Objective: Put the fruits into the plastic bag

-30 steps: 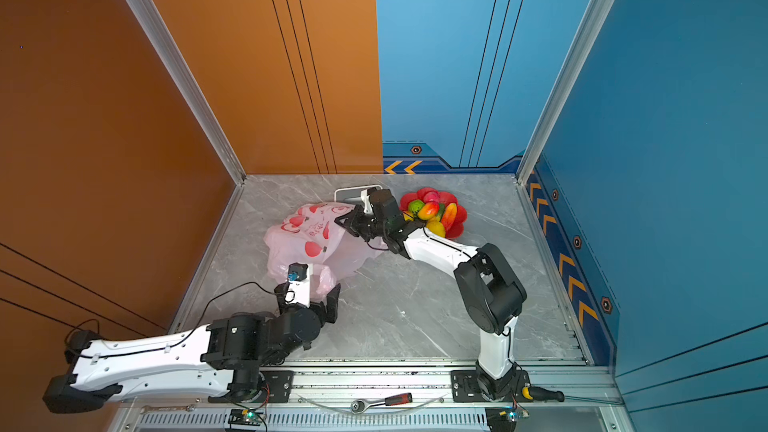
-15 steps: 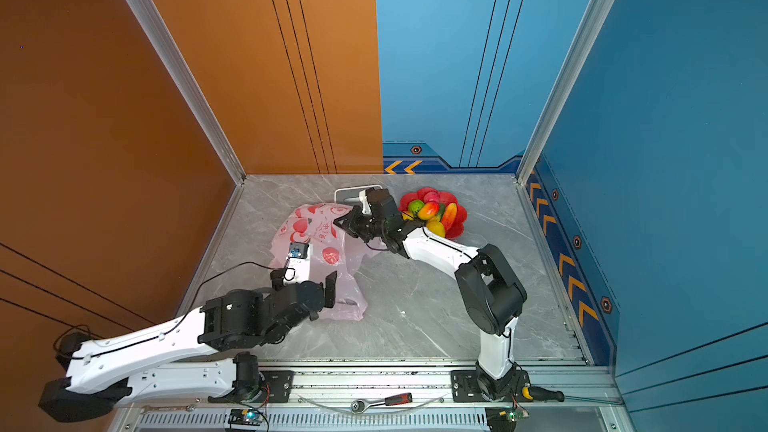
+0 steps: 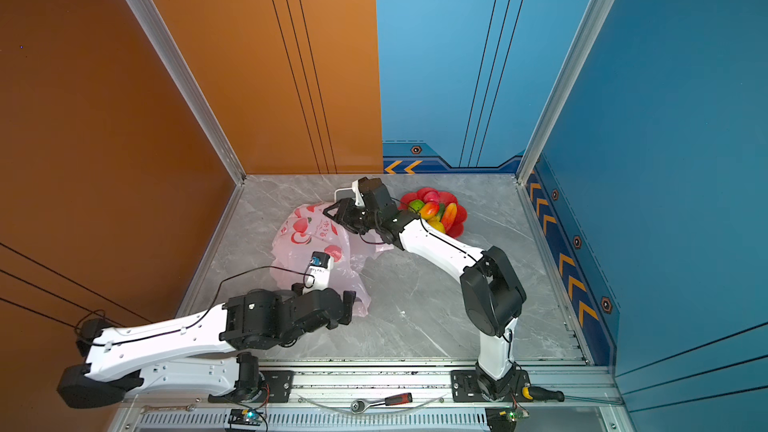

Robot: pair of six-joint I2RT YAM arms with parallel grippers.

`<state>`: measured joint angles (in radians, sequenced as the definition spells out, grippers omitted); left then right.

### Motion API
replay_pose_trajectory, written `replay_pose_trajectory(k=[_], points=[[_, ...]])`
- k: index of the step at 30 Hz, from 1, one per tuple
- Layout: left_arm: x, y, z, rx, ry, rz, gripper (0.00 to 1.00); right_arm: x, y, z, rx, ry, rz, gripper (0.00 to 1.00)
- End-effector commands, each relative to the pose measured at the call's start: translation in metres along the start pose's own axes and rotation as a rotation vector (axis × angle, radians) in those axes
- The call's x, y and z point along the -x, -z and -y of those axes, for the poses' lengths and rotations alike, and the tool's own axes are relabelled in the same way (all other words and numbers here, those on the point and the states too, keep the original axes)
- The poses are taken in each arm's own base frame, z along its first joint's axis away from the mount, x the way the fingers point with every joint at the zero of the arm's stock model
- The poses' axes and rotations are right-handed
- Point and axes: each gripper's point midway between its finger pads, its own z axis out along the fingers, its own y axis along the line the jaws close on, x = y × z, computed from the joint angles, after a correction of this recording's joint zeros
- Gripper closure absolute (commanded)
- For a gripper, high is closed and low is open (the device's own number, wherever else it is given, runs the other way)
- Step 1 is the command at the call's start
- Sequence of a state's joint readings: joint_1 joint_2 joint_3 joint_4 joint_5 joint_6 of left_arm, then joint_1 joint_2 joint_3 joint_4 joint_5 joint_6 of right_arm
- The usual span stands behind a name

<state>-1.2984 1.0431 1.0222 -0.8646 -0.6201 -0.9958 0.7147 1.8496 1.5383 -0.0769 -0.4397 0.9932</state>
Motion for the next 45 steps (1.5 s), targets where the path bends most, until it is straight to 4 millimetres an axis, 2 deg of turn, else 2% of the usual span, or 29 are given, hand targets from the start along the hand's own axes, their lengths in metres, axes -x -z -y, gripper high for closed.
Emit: replay_pose_trajectory(k=[1,3,4,5,6,7,8,10,13,17,19,25,29,32,34,35,39,40,45], points=[[0.006,0.01,-0.029,0.021,0.079,0.042,0.02,-0.023,0.043,0.03,-0.237,0.202,-0.115,0.38],[0.008,0.01,-0.041,0.027,0.105,0.046,0.02,-0.031,0.07,0.041,-0.333,0.282,-0.148,0.27],[0.009,0.01,-0.046,0.031,0.111,0.046,0.02,-0.035,0.082,0.045,-0.367,0.309,-0.152,0.26],[0.009,0.01,-0.048,0.033,0.113,0.044,0.02,-0.041,0.097,0.047,-0.384,0.34,-0.158,0.26],[0.01,0.01,-0.049,0.034,0.113,0.045,0.02,-0.047,0.107,0.049,-0.393,0.354,-0.161,0.18],[0.011,0.009,-0.05,0.036,0.109,0.044,0.02,-0.057,0.117,0.052,-0.397,0.372,-0.175,0.17],[0.012,0.01,-0.05,0.036,0.104,0.047,0.02,-0.065,0.126,0.054,-0.397,0.387,-0.188,0.13],[0.012,0.01,-0.049,0.031,0.096,0.045,0.02,-0.086,0.135,0.056,-0.367,0.412,-0.241,0.12],[0.007,0.009,-0.049,0.025,0.094,0.03,0.02,-0.121,0.139,0.065,-0.339,0.444,-0.349,0.12],[-0.001,0.01,-0.048,0.008,0.093,0.023,0.02,-0.16,0.132,0.092,-0.348,0.463,-0.466,0.12],[-0.006,0.01,-0.048,0.001,0.094,0.021,0.02,-0.173,0.122,0.097,-0.333,0.477,-0.494,0.12],[-0.016,0.01,-0.041,-0.023,0.087,0.004,0.02,-0.185,0.084,0.104,-0.295,0.502,-0.517,0.16],[-0.027,0.005,-0.034,-0.036,0.085,-0.008,0.01,-0.189,0.064,0.1,-0.257,0.499,-0.511,0.2],[-0.037,-0.002,-0.027,-0.056,0.095,-0.018,0.01,-0.189,0.053,0.099,-0.247,0.49,-0.503,0.28],[-0.042,-0.007,-0.021,-0.076,0.1,-0.022,0.0,-0.188,0.047,0.097,-0.231,0.474,-0.493,0.4],[-0.045,-0.009,-0.018,-0.079,0.097,-0.026,0.0,-0.188,0.045,0.096,-0.224,0.465,-0.491,0.47],[-0.056,-0.019,-0.007,-0.079,0.072,-0.041,0.01,-0.187,0.04,0.089,-0.198,0.428,-0.476,0.89],[-0.058,-0.02,-0.005,-0.075,0.061,-0.043,0.01,-0.187,0.04,0.087,-0.192,0.419,-0.47,0.96],[-0.063,-0.025,0.002,-0.057,0.016,-0.048,0.01,-0.18,0.045,0.071,-0.166,0.376,-0.423,1.0]])
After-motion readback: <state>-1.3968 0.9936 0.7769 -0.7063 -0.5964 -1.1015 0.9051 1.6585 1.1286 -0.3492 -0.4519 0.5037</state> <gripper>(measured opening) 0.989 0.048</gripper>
